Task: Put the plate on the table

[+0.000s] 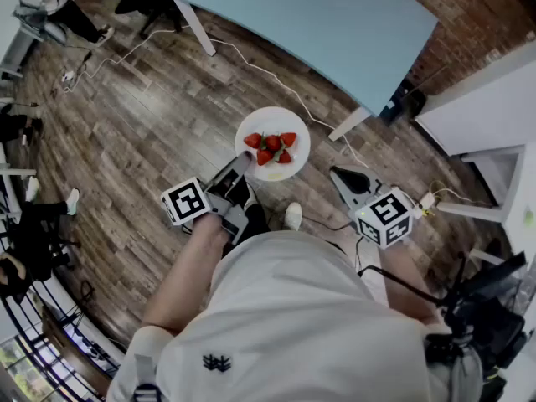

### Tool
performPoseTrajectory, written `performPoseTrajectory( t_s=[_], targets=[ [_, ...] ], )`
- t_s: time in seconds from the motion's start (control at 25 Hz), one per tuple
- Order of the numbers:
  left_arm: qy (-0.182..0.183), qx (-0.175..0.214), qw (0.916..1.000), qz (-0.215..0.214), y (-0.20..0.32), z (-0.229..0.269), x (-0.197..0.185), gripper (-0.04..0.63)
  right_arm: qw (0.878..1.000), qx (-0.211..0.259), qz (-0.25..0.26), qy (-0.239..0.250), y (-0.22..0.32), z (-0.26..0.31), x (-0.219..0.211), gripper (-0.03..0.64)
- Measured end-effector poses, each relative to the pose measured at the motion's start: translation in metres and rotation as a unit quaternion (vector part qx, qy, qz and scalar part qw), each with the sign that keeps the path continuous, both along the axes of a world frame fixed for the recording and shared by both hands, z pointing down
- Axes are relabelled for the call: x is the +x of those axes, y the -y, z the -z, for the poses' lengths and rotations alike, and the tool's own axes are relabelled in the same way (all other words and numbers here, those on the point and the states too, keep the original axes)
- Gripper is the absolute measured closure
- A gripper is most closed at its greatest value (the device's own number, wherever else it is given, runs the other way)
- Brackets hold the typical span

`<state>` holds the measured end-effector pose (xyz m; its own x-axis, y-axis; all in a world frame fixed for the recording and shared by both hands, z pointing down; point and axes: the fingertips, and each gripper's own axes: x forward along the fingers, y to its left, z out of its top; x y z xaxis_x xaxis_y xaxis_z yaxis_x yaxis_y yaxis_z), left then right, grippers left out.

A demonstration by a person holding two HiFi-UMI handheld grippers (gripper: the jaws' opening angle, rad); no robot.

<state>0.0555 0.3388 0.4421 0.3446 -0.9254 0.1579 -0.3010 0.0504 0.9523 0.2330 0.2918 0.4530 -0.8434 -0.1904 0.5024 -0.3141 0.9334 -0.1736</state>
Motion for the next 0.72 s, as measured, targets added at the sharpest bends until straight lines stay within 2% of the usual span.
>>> performPoseTrajectory(
  t_s=[0.36,0.52,0.72],
  targets=[
    [0.010,0.004,0.9993,0.036,-0.033,0.002,-0.009,0.584,1.000,0.001,0.027,0.003,-0.020,-0.003,-0.001,0.607],
    [0.009,0.001,0.9990,0.043,-0.038,-0.003,-0.030,0.584,0.999,0.014,0.041,0.007,-0.021,0.002,-0.024,0.607],
    [0.008,0.018,0.9991,0.037,-0.020,-0.002,-0.070,0.584,0.999,0.026,0.039,0.002,-0.006,0.005,-0.070,0.606]
  ],
)
